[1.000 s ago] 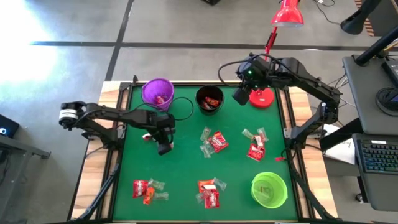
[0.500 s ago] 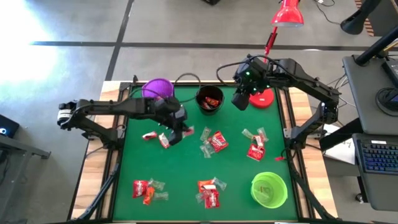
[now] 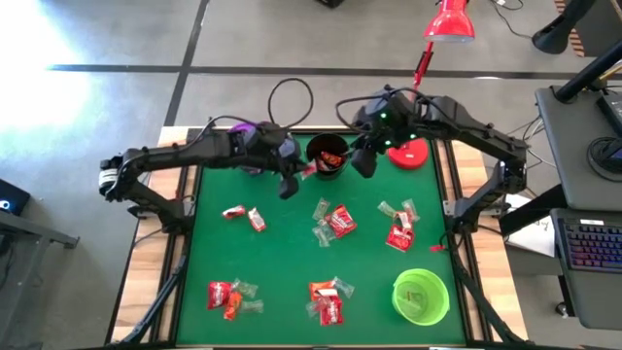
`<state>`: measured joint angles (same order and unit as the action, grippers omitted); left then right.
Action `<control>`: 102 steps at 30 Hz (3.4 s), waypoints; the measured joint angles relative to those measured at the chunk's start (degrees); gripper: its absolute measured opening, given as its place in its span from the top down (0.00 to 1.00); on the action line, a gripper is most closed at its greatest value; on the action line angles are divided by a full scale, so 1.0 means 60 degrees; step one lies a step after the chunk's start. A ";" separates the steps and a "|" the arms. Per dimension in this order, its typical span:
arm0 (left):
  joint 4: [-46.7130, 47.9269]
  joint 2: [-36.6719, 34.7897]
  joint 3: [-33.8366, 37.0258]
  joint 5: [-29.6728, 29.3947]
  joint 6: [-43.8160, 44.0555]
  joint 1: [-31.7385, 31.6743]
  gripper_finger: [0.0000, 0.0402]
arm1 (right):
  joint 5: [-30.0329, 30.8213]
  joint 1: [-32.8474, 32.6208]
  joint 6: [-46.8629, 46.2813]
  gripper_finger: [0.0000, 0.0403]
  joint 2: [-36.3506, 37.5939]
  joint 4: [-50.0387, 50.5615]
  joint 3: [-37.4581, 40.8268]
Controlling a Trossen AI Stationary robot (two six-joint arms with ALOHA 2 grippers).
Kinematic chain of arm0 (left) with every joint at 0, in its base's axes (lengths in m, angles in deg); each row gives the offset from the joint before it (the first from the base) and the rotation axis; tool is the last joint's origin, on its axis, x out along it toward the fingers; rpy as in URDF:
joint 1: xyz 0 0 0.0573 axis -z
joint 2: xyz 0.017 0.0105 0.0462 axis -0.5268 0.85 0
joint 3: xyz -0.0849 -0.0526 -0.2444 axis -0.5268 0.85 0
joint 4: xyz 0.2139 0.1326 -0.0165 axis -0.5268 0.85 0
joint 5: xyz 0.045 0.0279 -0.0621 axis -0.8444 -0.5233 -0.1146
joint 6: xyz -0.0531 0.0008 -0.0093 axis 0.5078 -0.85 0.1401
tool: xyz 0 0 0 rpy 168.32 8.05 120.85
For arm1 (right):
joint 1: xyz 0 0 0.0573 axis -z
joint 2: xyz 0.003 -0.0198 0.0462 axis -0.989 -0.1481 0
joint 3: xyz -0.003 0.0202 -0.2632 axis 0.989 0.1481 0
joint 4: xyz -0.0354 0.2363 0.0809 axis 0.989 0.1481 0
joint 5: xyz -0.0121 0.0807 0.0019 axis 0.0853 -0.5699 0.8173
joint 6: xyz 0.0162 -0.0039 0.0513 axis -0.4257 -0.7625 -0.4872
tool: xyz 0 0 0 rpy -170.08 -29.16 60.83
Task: Sort candy
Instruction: Put the red gummy into the green bucket
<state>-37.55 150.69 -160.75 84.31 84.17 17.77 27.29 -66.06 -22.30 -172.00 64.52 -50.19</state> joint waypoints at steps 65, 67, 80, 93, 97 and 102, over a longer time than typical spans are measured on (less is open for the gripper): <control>-0.1984 0.0051 0.0174 0.0514 -0.0284 -0.0496 1.00 | 0.1255 -0.0274 0.0789 0.71 -0.1682 -0.1835 0.0203; -0.2030 0.0047 0.0174 0.0505 -0.0286 -0.0496 1.00 | 0.1247 -0.0274 0.0789 0.76 -0.1682 -0.1845 0.0224; -0.2068 0.0036 0.0174 0.0484 -0.0284 -0.0500 1.00 | 0.1234 -0.0278 0.0603 0.97 -0.1682 -0.1918 0.0196; -0.1823 -0.0033 0.0174 0.0809 -0.0315 -0.0488 0.94 | 0.1324 -0.0263 0.0538 0.98 -0.1675 -0.1456 0.0174; -0.1545 -0.0055 0.0170 0.1110 -0.0604 -0.0489 0.85 | 0.1327 -0.0260 0.0516 0.98 -0.1668 -0.1306 0.0172; -0.1443 -0.0114 0.0170 0.0812 -0.0613 -0.0485 0.75 | 0.1318 -0.0288 0.0193 0.98 -0.1593 -0.0507 0.0138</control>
<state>-46.20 150.01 -159.73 89.18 80.49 14.86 35.20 -67.79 -21.14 -181.56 61.48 -49.36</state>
